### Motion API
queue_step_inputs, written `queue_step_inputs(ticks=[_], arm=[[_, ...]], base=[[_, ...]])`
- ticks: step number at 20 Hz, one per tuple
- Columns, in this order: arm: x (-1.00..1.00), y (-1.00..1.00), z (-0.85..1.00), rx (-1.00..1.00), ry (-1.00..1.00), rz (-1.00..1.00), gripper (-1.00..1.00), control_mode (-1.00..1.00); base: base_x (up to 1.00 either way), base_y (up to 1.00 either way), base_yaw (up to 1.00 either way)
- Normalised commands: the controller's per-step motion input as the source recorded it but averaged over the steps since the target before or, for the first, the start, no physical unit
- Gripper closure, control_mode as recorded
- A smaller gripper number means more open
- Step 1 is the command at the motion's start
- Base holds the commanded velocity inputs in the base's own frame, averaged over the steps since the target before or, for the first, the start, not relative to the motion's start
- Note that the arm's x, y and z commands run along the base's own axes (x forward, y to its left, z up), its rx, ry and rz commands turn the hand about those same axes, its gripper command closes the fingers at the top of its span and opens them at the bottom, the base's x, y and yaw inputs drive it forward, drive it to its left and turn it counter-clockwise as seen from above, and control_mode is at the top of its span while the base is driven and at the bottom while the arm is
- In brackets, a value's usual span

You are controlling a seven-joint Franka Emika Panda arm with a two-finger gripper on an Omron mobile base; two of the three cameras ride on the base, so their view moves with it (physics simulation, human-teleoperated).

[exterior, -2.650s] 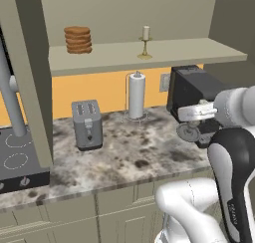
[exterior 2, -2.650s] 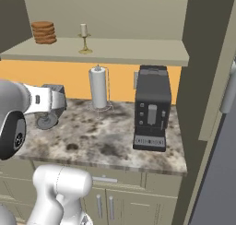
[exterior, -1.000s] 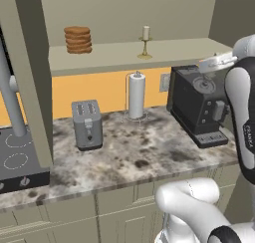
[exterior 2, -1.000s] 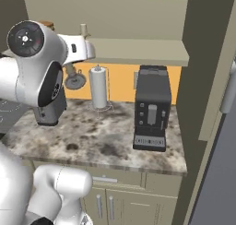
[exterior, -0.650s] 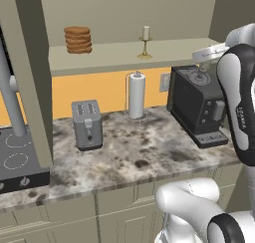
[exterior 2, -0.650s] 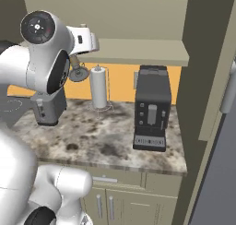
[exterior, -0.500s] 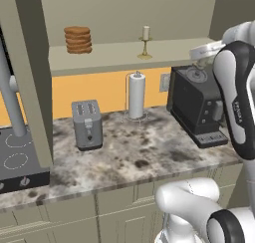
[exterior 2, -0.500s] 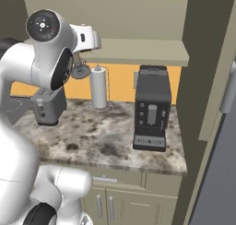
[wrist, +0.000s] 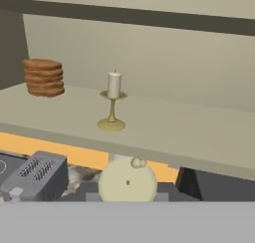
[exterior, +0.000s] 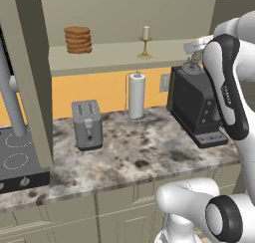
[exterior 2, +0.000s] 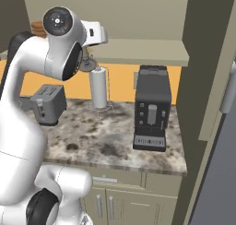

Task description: Pick the candle and candle from the dining table and place them in the open cabinet. Close the cabinet after placing the objects.

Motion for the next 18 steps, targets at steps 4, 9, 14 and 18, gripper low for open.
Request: queue_step_inputs(ticks=[4, 9, 14, 18], arm=[[0.3, -0.16, 0.22, 0.0, 0.0, 0.0, 1.0, -1.0], [0.43, -0.04, 0.1, 0.0, 0.0, 0.0, 1.0, -1.0], [0.43, -0.05, 0.0, 0.0, -0.01, 0.0, 1.0, -1.0], [0.46, -0.08, 0.0, 0.0, 0.0, 0.0, 1.0, -1.0]], base=[[0.0, 0.0, 0.0], [0.0, 0.0, 0.0], [0.0, 0.0, 0.0], [0.0, 0.0, 0.0]])
